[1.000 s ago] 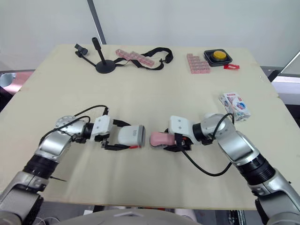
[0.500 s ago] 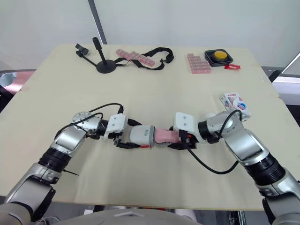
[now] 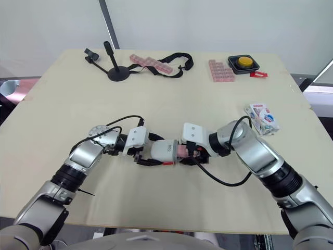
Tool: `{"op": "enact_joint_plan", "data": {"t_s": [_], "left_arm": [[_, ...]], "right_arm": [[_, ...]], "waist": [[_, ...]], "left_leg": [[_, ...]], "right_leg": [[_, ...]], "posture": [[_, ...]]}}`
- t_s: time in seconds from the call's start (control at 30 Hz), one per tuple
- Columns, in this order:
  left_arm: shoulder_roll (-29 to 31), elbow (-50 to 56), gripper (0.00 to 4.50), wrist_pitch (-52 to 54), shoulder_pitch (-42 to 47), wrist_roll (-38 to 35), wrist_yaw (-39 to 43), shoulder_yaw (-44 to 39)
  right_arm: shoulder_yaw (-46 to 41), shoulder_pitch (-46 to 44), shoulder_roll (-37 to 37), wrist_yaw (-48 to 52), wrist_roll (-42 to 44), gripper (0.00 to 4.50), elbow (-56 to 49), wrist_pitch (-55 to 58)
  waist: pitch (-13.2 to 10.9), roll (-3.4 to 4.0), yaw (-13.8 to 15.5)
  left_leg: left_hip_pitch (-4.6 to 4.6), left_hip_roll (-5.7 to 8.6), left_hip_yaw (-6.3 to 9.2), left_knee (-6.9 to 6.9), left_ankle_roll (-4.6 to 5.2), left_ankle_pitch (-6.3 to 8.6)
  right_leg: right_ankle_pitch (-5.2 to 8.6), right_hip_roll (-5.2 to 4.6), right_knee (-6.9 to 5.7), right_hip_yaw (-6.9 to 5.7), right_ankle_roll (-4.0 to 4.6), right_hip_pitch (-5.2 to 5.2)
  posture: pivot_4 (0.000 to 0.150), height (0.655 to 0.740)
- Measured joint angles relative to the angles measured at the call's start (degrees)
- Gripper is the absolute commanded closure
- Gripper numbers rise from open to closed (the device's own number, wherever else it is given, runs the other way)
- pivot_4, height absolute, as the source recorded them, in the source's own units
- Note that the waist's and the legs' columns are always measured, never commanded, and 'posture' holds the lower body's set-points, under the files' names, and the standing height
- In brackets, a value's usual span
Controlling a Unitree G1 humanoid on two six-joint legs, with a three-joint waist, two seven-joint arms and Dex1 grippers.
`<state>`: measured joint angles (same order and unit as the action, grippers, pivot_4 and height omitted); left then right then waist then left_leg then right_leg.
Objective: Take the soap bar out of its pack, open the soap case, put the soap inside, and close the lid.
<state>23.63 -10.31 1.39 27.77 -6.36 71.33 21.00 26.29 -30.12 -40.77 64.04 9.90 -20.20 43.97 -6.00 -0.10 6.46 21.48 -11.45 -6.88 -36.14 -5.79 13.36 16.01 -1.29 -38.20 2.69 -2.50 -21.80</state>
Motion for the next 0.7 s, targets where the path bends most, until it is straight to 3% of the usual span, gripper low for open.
{"op": "enact_joint_plan", "data": {"t_s": [0.1,0.17,0.27,0.7], "left_arm": [[-0.02,0.08,1.03,0.42,-0.02,0.08,-0.52,0.06],[-0.03,0.19,1.03,0.63,-0.06,0.13,-0.88,0.09],[-0.19,0.35,1.03,0.79,-0.21,0.36,-1.55,0.45],[-0.22,0.98,1.03,1.04,-0.57,0.42,-2.92,0.79]], "right_arm": [[0.30,-0.36,0.01,-0.44,-0.20,1.94,-0.35,1.06],[0.33,-0.57,0.00,-0.69,-0.24,0.89,-0.66,1.92],[0.33,-0.66,0.15,-0.82,0.41,0.04,-1.76,2.64],[-2.78,1.35,-3.27,-0.77,2.52,0.04,-3.82,2.69]], "waist": [[0.00,0.00,0.00],[0.00,0.00,0.03],[0.00,0.00,0.07],[0.00,0.00,0.40]], "left_leg": [[0.00,0.00,0.00,0.00,0.00,0.00],[0.00,0.00,0.00,0.00,0.00,0.00],[0.00,0.00,0.00,0.00,0.00,0.00],[0.01,0.00,0.00,0.00,0.00,0.00]], "right_leg": [[0.00,0.00,0.00,0.01,0.00,0.00],[0.00,0.00,0.00,0.01,0.00,0.00],[0.00,0.00,0.00,0.01,0.00,0.00],[0.00,-0.02,0.02,0.02,0.00,0.00]], "posture": [[0.150,0.7400],[0.150,0.7400],[0.150,0.7400],[0.150,0.7400]]}}
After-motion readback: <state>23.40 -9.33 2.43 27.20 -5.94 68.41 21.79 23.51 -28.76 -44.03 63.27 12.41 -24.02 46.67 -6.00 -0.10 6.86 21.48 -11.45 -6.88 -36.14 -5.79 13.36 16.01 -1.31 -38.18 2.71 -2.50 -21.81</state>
